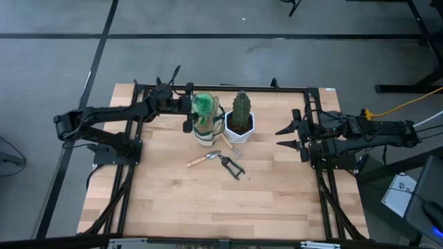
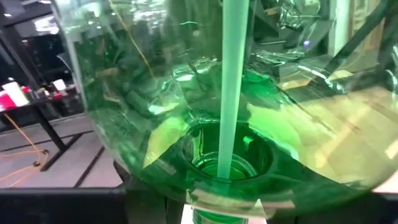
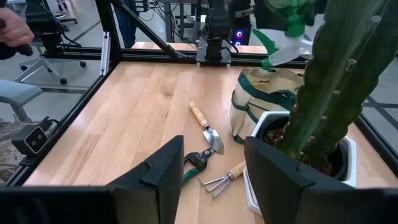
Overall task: Pick & Place Garden tools in Gardening bag
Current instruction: Put the green spray bottle into the gardening bag
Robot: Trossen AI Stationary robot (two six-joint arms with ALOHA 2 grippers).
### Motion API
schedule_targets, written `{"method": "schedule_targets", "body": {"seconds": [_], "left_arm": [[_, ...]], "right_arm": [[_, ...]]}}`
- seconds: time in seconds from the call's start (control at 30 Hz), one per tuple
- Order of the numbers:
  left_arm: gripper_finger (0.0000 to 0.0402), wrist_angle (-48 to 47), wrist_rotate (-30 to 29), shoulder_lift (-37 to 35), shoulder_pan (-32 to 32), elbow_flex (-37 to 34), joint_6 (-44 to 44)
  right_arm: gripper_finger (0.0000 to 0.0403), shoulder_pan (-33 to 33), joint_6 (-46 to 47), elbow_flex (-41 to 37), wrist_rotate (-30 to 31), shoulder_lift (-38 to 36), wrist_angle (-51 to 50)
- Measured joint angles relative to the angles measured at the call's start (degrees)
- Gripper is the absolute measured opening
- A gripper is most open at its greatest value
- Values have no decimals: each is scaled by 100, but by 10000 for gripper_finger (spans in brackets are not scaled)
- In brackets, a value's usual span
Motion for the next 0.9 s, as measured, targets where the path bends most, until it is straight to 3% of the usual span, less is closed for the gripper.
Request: {"method": "schedule_targets", "body": {"seconds": [0.5,0.9], "left_arm": [[153,57,226,883,251,-2,-110],[150,-41,233,1136,545,-2,-1718]], "right_arm": [[172,0,0,1,1,0,2],[172,2,-1,-1,0,1,0]]}}
